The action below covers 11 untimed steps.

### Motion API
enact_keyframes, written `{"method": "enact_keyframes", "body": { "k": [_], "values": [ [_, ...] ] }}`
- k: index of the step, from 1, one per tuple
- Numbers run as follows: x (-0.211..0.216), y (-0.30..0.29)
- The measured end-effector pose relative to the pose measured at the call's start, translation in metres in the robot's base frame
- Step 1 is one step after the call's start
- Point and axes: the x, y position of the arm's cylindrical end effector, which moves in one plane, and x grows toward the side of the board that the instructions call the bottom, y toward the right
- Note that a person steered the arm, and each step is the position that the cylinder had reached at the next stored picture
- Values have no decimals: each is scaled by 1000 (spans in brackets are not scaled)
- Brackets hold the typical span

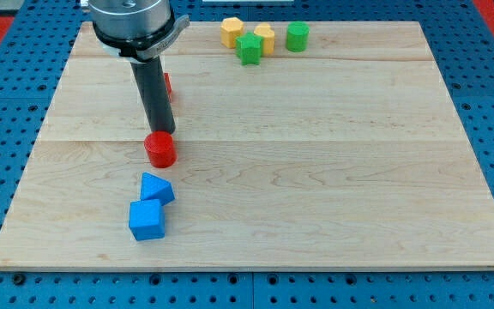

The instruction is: Slide the red star to the top right of the red circle

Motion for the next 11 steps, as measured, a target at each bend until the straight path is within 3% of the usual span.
{"method": "enact_keyframes", "body": {
  "k": [1, 2, 3, 4, 5, 6, 8, 9, 10, 11],
  "values": [
    [15, -10],
    [-18, 3],
    [-78, 77],
    [-112, 24],
    [-125, -69],
    [-111, -77],
    [-34, -40],
    [-35, -19],
    [-77, -20],
    [-81, 4]
  ]
}}
